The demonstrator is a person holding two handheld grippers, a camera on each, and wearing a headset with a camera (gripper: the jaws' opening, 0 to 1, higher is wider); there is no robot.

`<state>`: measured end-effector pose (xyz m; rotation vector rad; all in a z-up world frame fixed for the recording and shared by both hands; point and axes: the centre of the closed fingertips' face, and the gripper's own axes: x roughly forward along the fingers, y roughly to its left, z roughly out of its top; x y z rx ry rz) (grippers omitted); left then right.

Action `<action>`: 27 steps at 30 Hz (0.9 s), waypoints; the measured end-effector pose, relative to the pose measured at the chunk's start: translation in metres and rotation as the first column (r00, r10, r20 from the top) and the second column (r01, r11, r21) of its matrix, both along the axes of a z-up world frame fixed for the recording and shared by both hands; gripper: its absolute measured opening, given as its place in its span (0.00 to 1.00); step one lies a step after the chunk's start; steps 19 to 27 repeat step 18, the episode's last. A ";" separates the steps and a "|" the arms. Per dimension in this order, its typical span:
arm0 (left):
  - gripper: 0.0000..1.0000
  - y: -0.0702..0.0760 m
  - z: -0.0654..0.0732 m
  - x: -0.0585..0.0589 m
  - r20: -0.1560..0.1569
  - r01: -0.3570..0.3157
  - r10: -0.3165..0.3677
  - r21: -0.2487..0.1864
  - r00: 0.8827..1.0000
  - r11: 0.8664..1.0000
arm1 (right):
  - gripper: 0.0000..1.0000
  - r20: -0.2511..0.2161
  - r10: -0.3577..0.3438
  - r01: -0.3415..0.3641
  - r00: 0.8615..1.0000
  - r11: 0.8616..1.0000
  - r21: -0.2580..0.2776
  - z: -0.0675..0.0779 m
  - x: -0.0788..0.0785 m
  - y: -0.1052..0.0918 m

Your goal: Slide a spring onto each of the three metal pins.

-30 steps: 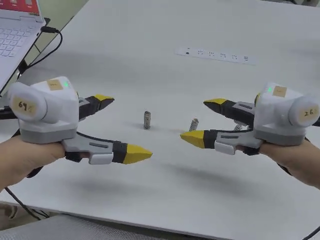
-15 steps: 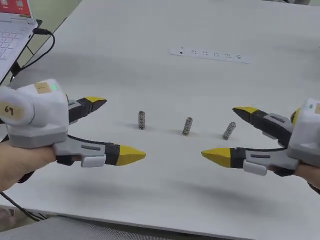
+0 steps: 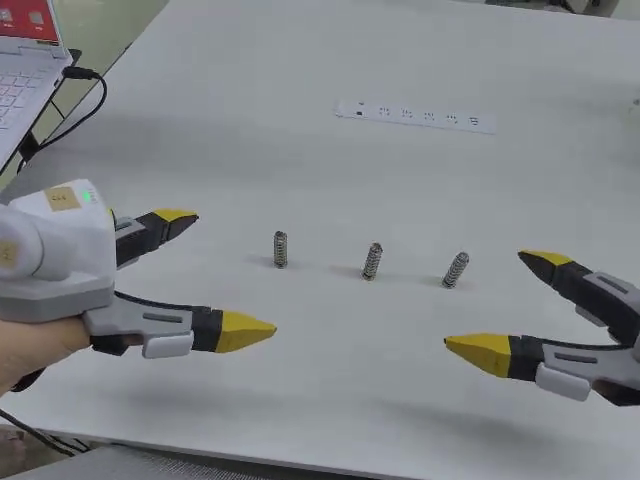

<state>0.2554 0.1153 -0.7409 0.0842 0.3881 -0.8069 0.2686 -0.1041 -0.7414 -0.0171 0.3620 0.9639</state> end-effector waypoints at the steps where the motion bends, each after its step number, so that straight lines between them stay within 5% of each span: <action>1: 0.98 0.001 -0.001 -0.001 -0.003 -0.002 0.002 0.000 1.000 1.000 | 0.99 -0.004 -0.008 0.008 1.000 1.000 0.001 -0.001 -0.001 -0.003; 11: 0.98 0.018 -0.004 -0.006 -0.016 -0.036 0.036 0.003 0.999 0.999 | 0.98 -0.024 -0.068 0.067 0.997 0.997 -0.044 -0.007 -0.006 -0.031; 27: 0.98 0.022 -0.004 -0.007 -0.022 -0.062 0.062 -0.001 0.998 0.998 | 0.94 -0.038 -0.085 0.083 0.996 0.996 -0.042 -0.008 -0.002 -0.026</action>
